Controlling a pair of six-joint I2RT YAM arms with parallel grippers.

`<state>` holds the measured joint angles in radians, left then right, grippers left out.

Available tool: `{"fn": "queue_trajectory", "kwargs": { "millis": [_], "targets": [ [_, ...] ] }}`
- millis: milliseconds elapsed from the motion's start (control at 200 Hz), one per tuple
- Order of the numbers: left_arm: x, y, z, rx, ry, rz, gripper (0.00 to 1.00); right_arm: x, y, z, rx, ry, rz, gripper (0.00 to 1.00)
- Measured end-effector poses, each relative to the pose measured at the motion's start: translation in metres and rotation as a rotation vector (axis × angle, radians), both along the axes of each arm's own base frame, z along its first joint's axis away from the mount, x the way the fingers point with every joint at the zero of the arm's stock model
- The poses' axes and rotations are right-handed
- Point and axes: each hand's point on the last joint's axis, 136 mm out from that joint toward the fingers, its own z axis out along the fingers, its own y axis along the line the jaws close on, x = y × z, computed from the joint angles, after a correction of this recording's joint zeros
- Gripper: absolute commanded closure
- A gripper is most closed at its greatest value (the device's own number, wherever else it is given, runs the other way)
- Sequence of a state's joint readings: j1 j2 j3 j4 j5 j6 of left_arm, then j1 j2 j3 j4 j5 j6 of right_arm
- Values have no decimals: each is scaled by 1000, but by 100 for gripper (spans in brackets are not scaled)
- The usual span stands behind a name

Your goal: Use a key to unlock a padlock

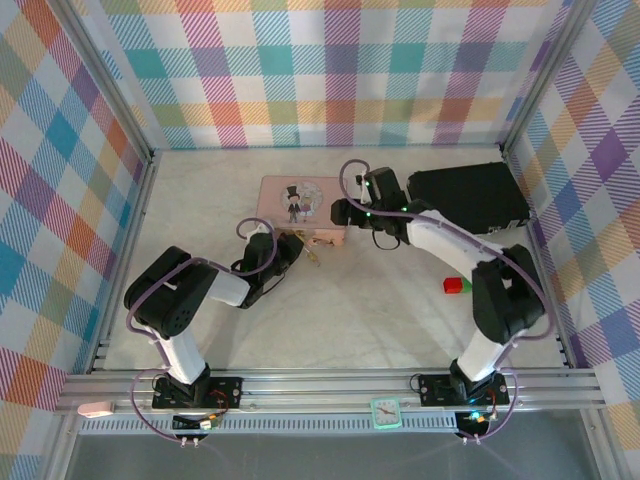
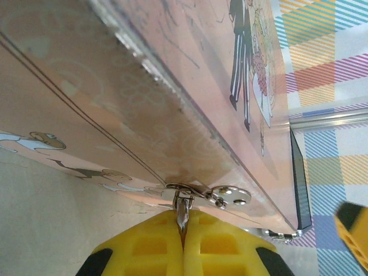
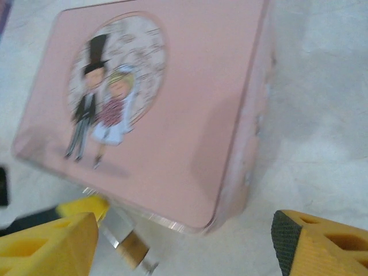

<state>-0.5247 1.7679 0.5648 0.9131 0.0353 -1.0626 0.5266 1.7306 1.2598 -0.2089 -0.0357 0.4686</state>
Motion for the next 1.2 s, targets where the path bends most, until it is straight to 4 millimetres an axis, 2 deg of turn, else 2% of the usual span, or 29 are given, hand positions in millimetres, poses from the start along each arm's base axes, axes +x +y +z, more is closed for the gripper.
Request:
{"fn": "queue_trajectory", "kwargs": {
  "millis": [135,260,460,690,930,1200],
  "targets": [
    [0,0,-1,-8,-5,6,100,28,15,-30,24,33,-40,21],
    [2,-1,-1,-22,-13,16,100,35,20,-55,39,80,-90,23],
    [2,7,-2,-41,-23,61,100,43,14,-56,80,84,-202,26],
    [1,19,-4,-105,-56,152,100,35,16,-58,141,87,-275,29],
    [10,31,-3,-189,-102,256,100,37,12,-59,156,83,-316,30],
    [14,62,-5,-193,-110,358,100,38,9,-58,147,72,-333,30]
  ]
}}
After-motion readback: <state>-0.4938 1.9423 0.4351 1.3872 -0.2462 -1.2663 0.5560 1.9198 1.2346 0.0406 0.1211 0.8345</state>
